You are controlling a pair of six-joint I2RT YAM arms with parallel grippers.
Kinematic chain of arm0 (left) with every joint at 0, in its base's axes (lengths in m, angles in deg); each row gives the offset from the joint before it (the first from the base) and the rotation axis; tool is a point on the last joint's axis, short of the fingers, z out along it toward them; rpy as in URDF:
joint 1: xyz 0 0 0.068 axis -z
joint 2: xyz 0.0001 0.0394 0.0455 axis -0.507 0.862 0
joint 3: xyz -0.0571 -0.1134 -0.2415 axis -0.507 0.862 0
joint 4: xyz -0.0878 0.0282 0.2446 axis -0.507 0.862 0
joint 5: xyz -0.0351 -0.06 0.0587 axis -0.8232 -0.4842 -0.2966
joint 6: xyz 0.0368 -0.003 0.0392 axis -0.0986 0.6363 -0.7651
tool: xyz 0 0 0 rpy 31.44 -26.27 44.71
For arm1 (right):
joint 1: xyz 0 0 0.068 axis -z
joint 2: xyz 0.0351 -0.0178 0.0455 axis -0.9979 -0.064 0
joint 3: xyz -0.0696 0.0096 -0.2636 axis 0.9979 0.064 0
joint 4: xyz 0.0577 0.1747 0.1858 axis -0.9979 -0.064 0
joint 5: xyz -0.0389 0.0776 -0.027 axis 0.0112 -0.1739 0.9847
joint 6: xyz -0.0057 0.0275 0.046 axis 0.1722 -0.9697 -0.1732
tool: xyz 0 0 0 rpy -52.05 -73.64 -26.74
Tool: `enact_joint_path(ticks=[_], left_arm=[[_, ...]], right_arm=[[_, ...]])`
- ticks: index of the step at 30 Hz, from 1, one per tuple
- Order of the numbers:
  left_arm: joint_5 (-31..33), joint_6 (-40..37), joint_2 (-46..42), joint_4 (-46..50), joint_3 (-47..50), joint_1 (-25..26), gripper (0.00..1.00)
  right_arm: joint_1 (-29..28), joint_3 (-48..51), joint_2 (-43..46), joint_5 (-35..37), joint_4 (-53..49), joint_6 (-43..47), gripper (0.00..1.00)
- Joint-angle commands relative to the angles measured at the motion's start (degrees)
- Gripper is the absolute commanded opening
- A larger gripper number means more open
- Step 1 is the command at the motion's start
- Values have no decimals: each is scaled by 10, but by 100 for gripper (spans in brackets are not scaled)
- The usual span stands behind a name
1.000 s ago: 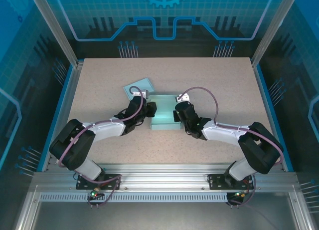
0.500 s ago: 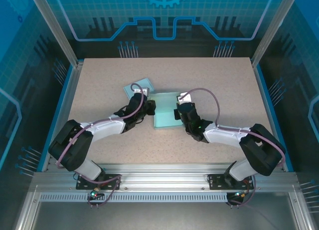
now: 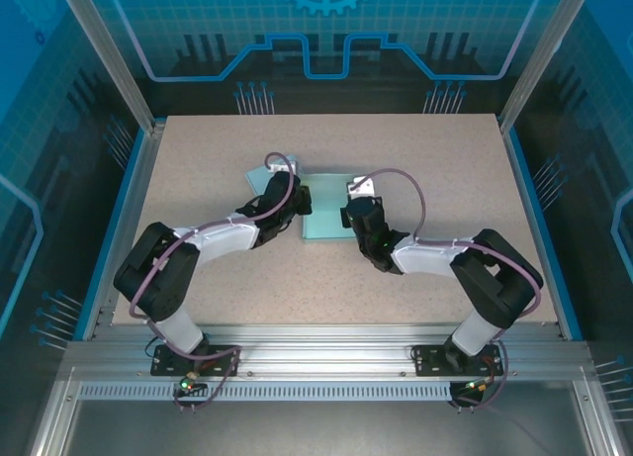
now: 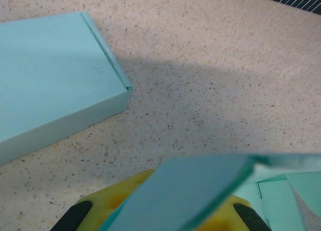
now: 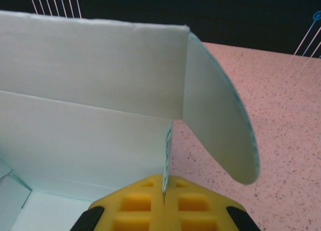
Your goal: Fold the paper box
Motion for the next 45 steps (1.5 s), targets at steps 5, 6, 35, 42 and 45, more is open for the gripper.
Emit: enact_joint_path(ticks=[5,6,35,42,45], left_arm=[[-57,55,6,-121,19,28,14],[-53,56,4,-122,22,31,14],[-20,64,-18,-202,187,65,14],[1,58,-3,-251,219,77,12],[17,50,8,-282,230,87,11]], right_arm=[[-26,19,-11,-88,69,-22,0],[-27,20,-11,-86,69,-22,0],[-113,70,-28,-27,40,-123,0],[-115,73,-11,-17,4,-180,0],[-114,70,3,-16,-9,-193,0]])
